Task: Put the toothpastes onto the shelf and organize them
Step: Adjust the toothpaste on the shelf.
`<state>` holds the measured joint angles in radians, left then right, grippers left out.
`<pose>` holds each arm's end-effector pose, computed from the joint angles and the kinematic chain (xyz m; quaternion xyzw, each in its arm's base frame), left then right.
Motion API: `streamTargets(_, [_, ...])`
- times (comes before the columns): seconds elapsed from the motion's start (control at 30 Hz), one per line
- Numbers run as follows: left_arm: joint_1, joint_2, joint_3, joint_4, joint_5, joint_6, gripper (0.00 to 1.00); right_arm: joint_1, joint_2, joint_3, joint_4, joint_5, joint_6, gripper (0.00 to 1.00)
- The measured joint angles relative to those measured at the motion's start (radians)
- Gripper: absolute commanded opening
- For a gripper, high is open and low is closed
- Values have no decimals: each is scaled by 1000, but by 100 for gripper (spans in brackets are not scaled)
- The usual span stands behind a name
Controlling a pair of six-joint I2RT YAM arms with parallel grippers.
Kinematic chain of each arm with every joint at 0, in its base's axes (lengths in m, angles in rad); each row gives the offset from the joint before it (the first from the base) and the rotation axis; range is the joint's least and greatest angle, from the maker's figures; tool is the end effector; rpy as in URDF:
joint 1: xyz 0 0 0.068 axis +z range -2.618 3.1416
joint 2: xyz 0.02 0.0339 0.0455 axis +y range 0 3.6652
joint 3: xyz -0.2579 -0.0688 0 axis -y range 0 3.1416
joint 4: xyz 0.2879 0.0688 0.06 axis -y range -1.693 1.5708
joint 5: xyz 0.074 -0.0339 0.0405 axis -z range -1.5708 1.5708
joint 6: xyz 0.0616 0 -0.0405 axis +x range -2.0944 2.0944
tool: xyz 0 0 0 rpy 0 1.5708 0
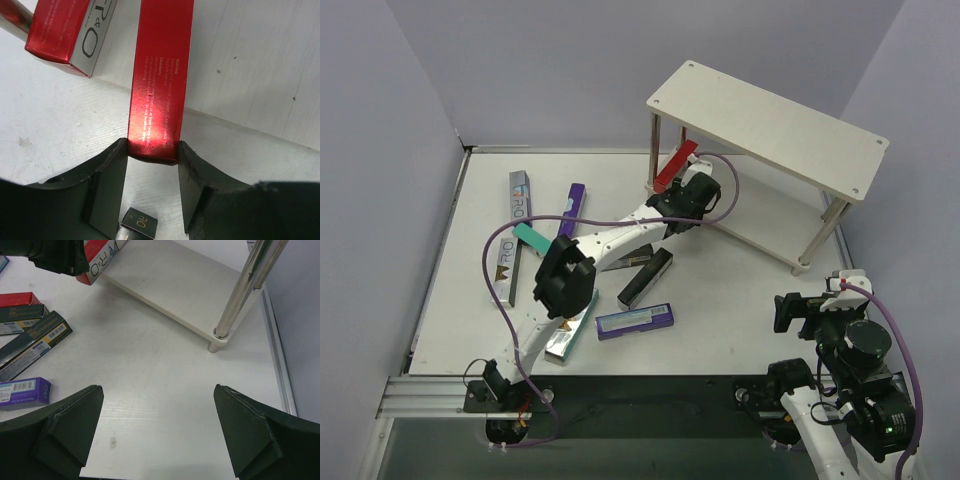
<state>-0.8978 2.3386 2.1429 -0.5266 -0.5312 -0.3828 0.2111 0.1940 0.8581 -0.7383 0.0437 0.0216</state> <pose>0.3913 -0.4408 0.2179 0.1195 0.8779 -0.0455 0.4614 0.0904 0.0166 0.3779 -0.0545 0.7308 0.0631 0.6775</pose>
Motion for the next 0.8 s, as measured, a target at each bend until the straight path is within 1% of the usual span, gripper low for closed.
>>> streamTargets(0.27, [34, 2, 2, 16, 16, 47, 38, 0, 0, 0, 0, 0, 0, 100])
streamTargets(0.57, [69, 18, 2, 98, 55, 160, 38, 0, 0, 0, 0, -7, 0, 100])
streamTargets(0.8, [90, 19, 3, 129, 83, 214, 39, 0, 0, 0, 0, -7, 0, 100])
